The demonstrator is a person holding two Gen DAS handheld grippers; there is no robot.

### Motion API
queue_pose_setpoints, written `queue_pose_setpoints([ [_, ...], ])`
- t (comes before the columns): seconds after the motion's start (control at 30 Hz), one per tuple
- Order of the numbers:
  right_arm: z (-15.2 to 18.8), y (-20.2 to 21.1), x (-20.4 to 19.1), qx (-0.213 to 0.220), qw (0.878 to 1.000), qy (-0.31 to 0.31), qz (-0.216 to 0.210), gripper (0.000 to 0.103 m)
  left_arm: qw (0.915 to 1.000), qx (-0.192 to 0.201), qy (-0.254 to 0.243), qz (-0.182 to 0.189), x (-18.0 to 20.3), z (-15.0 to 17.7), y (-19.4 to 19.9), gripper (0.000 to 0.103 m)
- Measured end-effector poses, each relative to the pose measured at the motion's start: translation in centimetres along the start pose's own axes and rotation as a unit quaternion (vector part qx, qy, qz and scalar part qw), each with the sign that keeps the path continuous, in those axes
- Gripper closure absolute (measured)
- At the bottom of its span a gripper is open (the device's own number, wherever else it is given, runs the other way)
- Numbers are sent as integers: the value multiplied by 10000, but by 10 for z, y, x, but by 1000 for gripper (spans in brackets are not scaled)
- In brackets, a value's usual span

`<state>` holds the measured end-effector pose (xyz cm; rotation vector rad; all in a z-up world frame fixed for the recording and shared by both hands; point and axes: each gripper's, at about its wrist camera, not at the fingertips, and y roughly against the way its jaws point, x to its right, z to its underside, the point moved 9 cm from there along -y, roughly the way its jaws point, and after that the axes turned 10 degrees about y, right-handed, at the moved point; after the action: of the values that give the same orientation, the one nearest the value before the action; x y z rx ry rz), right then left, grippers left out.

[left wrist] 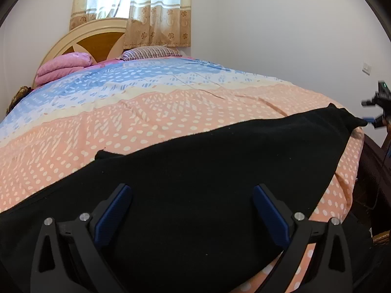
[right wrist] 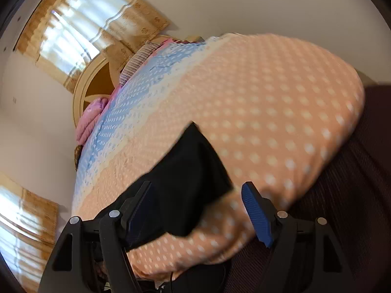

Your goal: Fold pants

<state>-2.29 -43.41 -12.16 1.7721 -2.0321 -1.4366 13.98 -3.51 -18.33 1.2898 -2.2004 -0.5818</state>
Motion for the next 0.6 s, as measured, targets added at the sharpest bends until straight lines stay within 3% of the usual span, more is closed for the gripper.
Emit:
queue_pose_setpoints([
  [0.2,26,-20,-22,-306,9965,-21,-773,29,10000,-44,-60,-26,2,1,-1,1],
  [0.27,26,-31,-34,-381,9948,-16,-950,42,9999,-58,-85,-53,2,1,-2,1],
  [0.33,21,-46,-35,-514,9968,107,-601,85,9999,-79,-69,-38,2,2,-3,1],
  [0.43,-6,-47,-42,-173,9984,505,-185,93,9999,-105,-21,-10,0,3,-3,1],
  [0.6,-52,-12,-83,605,9902,1230,-281,96,9999,-106,-28,-52,0,4,-3,1],
])
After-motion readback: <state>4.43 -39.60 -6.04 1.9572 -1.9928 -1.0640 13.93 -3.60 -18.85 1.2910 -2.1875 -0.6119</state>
